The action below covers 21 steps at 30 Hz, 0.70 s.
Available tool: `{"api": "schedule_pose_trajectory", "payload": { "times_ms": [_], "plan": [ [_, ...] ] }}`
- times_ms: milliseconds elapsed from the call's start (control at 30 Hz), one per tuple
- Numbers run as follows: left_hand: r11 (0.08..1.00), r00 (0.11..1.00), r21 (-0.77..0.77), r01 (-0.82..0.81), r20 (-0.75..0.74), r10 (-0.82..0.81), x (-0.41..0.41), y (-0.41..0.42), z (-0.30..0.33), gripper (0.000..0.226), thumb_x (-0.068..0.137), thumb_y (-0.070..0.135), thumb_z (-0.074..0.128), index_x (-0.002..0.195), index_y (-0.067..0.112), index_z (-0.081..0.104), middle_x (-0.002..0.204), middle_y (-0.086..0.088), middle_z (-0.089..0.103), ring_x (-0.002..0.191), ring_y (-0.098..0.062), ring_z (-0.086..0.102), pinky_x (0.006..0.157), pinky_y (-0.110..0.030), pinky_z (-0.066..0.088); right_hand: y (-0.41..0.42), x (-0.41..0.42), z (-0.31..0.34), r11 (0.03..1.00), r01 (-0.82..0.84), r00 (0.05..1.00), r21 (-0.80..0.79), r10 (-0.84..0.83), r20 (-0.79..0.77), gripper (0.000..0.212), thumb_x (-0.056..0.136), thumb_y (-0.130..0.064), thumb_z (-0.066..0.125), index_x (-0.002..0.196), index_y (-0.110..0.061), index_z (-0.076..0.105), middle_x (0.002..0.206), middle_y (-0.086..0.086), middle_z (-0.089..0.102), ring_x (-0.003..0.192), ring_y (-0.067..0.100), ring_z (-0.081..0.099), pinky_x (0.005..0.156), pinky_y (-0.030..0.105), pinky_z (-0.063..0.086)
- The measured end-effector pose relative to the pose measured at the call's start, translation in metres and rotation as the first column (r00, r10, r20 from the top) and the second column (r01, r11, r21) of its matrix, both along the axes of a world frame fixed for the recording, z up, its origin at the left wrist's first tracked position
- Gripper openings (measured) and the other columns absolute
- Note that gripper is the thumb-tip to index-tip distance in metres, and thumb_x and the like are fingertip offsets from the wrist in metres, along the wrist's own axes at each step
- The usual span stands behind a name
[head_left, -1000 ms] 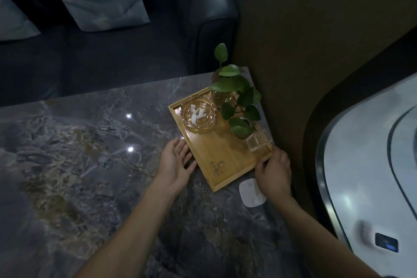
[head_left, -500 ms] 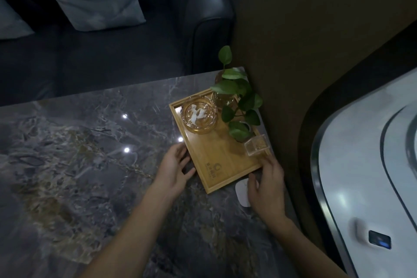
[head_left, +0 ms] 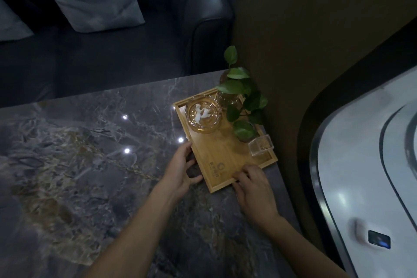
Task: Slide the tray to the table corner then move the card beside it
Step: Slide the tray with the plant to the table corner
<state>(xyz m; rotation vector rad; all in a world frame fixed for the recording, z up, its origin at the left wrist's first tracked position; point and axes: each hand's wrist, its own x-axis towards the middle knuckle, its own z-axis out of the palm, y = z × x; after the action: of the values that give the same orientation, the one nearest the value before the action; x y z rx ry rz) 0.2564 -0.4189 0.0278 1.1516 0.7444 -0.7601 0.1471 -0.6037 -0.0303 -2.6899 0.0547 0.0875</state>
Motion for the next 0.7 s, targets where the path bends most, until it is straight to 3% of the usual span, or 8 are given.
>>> {"api": "schedule_pose_trajectory", "payload": {
  "times_ms": [200,333,467,700],
  "plan": [
    [0.999,0.999,0.001,0.046,0.003,-0.046,0.007,-0.011,0.0,0.026,0.093,0.041,0.051,0.112,0.029,0.065,0.109,0.015,0.058,0.101,-0.005,0.051,0.099,-0.056,0.038,-0.003,-0.004,0.007,0.999,0.049,0.999,-0.014,-0.049,-0.009,0.028,0.087,-0.03,0.046,0.095,-0.013,0.067,0.102,0.01,0.058,0.099,0.027,0.053,0.089,0.037,0.045],
    [0.996,0.996,0.003,0.091,-0.009,-0.091,0.013,-0.014,0.001,0.035,0.09,0.045,0.053,0.12,0.029,0.063,0.117,0.013,0.058,0.111,-0.01,0.051,0.104,-0.059,0.037,-0.003,-0.004,0.007,0.997,0.081,0.997,-0.007,-0.081,-0.019,0.026,0.086,-0.029,0.049,0.094,-0.014,0.068,0.1,0.009,0.059,0.096,0.026,0.054,0.086,0.034,0.042],
    [0.991,0.991,0.008,0.134,-0.004,-0.134,0.018,-0.017,0.002,0.031,0.091,0.045,0.051,0.117,0.03,0.063,0.114,0.014,0.058,0.113,-0.011,0.05,0.101,-0.055,0.04,-0.003,-0.005,0.004,0.994,0.106,0.994,-0.015,-0.107,-0.011,0.012,0.084,-0.02,0.065,0.093,-0.014,0.068,0.099,0.01,0.06,0.094,0.028,0.055,0.084,0.037,0.045],
    [0.988,0.988,0.038,0.153,0.01,-0.153,0.022,-0.023,0.0,0.019,0.093,0.044,0.05,0.104,0.034,0.062,0.107,0.017,0.057,0.108,-0.008,0.051,0.105,-0.055,0.037,-0.004,-0.005,0.004,0.995,0.094,0.995,-0.031,-0.095,-0.038,0.021,0.086,-0.024,0.055,0.099,-0.015,0.069,0.098,0.009,0.06,0.093,0.028,0.056,0.084,0.039,0.045]
  ]
}}
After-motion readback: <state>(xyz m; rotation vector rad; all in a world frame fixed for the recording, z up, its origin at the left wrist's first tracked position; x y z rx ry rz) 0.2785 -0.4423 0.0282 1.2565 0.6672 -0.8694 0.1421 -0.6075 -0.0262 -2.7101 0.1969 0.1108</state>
